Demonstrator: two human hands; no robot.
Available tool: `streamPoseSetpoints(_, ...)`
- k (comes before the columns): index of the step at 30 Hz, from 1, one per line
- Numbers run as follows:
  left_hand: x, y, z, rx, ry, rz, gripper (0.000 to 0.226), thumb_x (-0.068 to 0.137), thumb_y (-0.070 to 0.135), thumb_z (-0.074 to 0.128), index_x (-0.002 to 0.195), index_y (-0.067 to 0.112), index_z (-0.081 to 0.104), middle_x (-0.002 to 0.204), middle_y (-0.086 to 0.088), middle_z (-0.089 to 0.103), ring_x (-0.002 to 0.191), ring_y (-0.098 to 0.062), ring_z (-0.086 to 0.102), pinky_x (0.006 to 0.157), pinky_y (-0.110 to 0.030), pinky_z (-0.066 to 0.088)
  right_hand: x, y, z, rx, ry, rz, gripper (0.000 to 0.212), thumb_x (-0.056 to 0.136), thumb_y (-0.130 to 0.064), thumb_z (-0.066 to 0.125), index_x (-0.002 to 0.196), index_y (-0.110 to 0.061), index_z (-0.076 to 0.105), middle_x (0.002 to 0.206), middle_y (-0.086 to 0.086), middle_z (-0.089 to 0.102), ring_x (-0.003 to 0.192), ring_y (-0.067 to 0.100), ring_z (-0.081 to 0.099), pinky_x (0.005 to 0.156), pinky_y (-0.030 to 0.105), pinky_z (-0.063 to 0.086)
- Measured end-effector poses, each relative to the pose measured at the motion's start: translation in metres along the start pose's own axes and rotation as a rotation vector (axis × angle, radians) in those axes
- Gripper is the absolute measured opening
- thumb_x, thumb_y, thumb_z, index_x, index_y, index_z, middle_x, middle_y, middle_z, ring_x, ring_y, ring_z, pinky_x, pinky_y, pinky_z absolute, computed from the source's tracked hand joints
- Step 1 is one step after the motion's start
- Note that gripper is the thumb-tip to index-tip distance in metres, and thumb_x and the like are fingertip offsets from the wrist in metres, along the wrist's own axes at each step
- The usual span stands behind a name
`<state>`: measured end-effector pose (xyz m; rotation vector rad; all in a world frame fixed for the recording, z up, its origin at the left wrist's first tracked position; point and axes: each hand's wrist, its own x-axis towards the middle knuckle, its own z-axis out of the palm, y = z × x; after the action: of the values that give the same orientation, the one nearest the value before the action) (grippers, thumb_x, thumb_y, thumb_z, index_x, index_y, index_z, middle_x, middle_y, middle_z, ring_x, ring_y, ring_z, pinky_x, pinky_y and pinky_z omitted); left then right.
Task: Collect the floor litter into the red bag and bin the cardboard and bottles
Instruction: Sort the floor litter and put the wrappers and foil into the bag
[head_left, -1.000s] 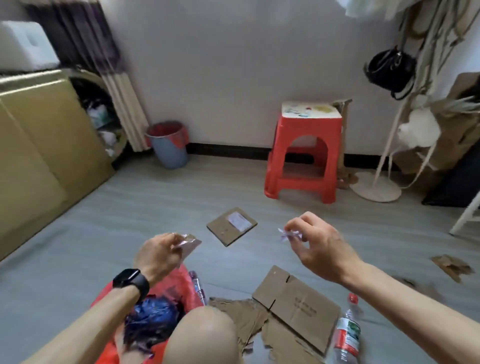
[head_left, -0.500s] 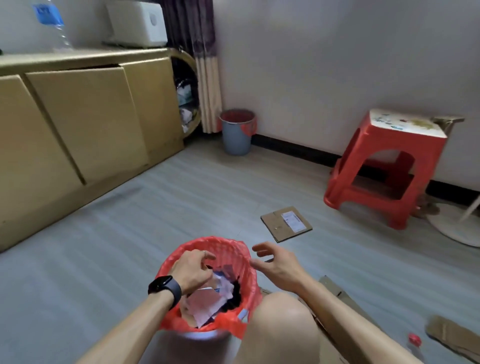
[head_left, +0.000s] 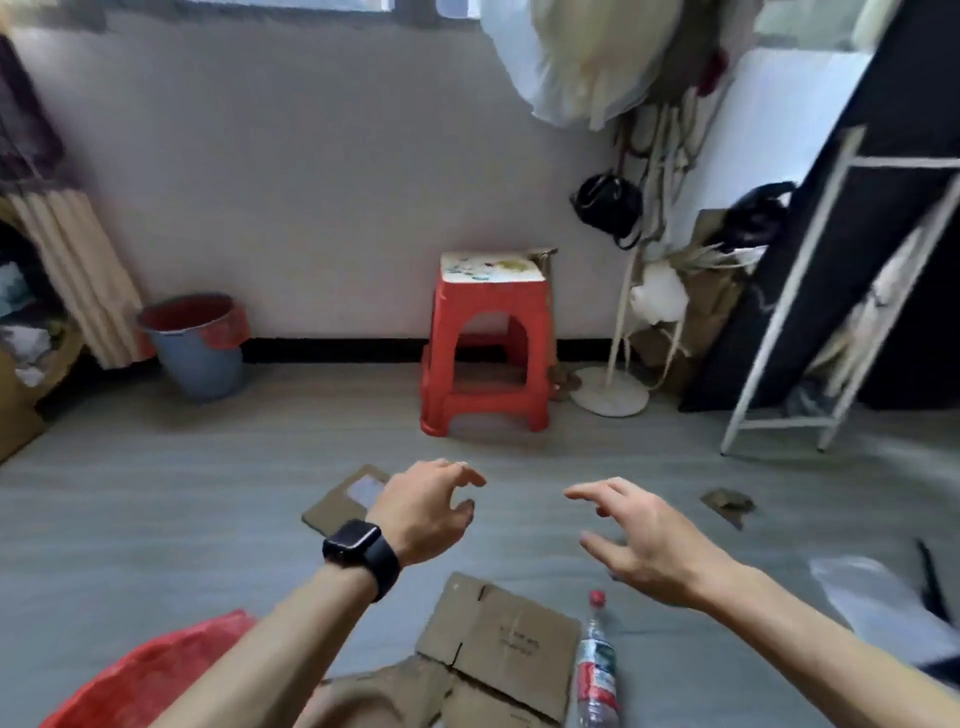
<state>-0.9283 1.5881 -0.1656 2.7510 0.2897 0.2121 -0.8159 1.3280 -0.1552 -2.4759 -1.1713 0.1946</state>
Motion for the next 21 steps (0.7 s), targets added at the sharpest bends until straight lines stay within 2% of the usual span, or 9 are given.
streamPoseSetpoints(3, 0.049, 0.07, 0.038, -0.008, -0.082, 0.17, 0.032, 0.094, 0.036, 0.055, 0.126, 0.038, 0.058, 0.128, 0.011, 0.061, 0.12, -0.013, 0.054, 0.099, -0.035, 0.046, -0.047, 0.069, -0.031, 0.005, 0.046, 0.217, 0.051, 0.091, -0.044, 0.06, 0.14, -0.035, 0.048, 0.13, -0.01, 0.054, 0.113, 0.006, 0.056, 0.101, 0.029, 0.046)
streamPoseSetpoints(7, 0.092, 0.16, 0.107, -0.037, -0.233, 0.318, 0.034, 0.093, 0.033, 0.055, 0.126, 0.037, 0.059, 0.129, 0.009, 0.061, 0.119, -0.015, 0.056, 0.098, -0.035, 0.048, -0.115, 0.148, -0.045, 0.091, 0.165, 0.488, 0.046, 0.093, -0.04, 0.063, 0.137, -0.031, 0.051, 0.125, -0.01, 0.055, 0.111, 0.006, 0.055, 0.095, 0.021, 0.042)
streamPoseSetpoints(12, 0.112, 0.238, 0.199, -0.07, -0.421, 0.382, 0.037, 0.09, 0.032, 0.056, 0.127, 0.034, 0.06, 0.131, 0.006, 0.061, 0.118, -0.019, 0.058, 0.095, -0.031, 0.049, -0.187, 0.231, -0.012, 0.241, 0.286, 0.742, 0.042, 0.089, -0.035, 0.069, 0.129, -0.03, 0.057, 0.12, -0.011, 0.061, 0.102, 0.004, 0.06, 0.093, 0.024, 0.047)
streamPoseSetpoints(18, 0.118, 0.275, 0.31, -0.02, -0.689, 0.4, 0.037, 0.095, 0.035, 0.051, 0.132, 0.036, 0.053, 0.134, 0.003, 0.055, 0.12, -0.02, 0.054, 0.099, -0.036, 0.048, -0.236, 0.308, 0.069, 0.357, 0.196, 0.979, 0.042, 0.088, -0.027, 0.071, 0.128, -0.023, 0.059, 0.121, -0.005, 0.063, 0.099, 0.007, 0.061, 0.086, 0.017, 0.042)
streamPoseSetpoints(21, 0.124, 0.278, 0.36, 0.028, -0.785, 0.37, 0.038, 0.095, 0.035, 0.05, 0.133, 0.036, 0.052, 0.137, 0.0, 0.053, 0.122, -0.023, 0.053, 0.099, -0.039, 0.048, -0.245, 0.347, 0.105, 0.379, 0.115, 1.053, 0.043, 0.09, -0.028, 0.069, 0.13, -0.022, 0.057, 0.123, -0.001, 0.061, 0.102, 0.012, 0.06, 0.091, 0.021, 0.043)
